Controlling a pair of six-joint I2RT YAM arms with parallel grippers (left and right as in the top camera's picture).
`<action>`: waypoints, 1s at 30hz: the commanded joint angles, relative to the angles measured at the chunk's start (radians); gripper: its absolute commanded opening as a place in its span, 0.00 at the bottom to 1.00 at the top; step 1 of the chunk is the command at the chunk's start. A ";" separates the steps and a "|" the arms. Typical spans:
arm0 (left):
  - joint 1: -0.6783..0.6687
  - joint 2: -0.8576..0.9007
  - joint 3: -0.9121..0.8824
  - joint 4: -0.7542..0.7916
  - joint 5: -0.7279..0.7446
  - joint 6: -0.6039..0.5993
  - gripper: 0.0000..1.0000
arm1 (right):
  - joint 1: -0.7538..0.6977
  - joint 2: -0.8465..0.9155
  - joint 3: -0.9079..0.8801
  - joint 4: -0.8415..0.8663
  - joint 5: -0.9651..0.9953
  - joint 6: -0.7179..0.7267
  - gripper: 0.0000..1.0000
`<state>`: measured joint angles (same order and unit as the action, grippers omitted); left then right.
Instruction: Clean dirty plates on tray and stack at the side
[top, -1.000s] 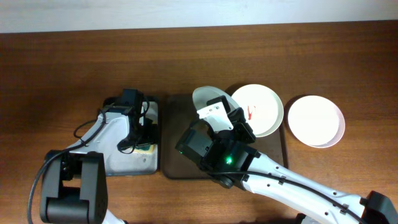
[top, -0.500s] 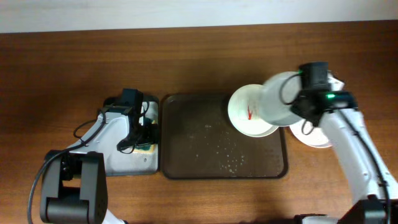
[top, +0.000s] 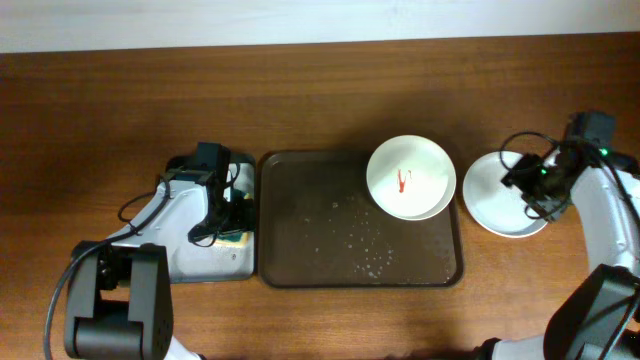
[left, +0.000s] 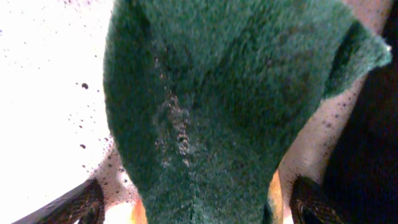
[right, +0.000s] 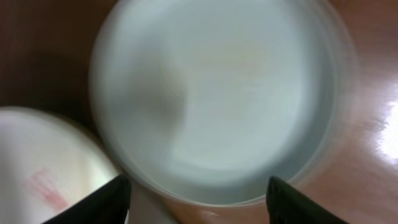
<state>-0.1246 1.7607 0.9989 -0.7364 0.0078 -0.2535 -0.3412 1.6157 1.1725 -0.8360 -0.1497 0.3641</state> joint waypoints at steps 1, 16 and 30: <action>0.003 0.012 0.006 0.002 0.004 0.002 0.89 | 0.136 0.011 0.000 0.083 -0.108 -0.220 0.66; 0.003 0.012 0.006 0.010 0.004 0.002 0.89 | 0.258 0.250 0.000 0.187 -0.183 -0.322 0.04; 0.003 0.012 0.006 0.011 0.004 0.002 0.90 | 0.499 0.250 -0.002 0.098 -0.157 -0.187 0.22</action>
<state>-0.1246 1.7611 0.9989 -0.7258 0.0074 -0.2535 0.1551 1.8656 1.1728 -0.7441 -0.3481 0.1543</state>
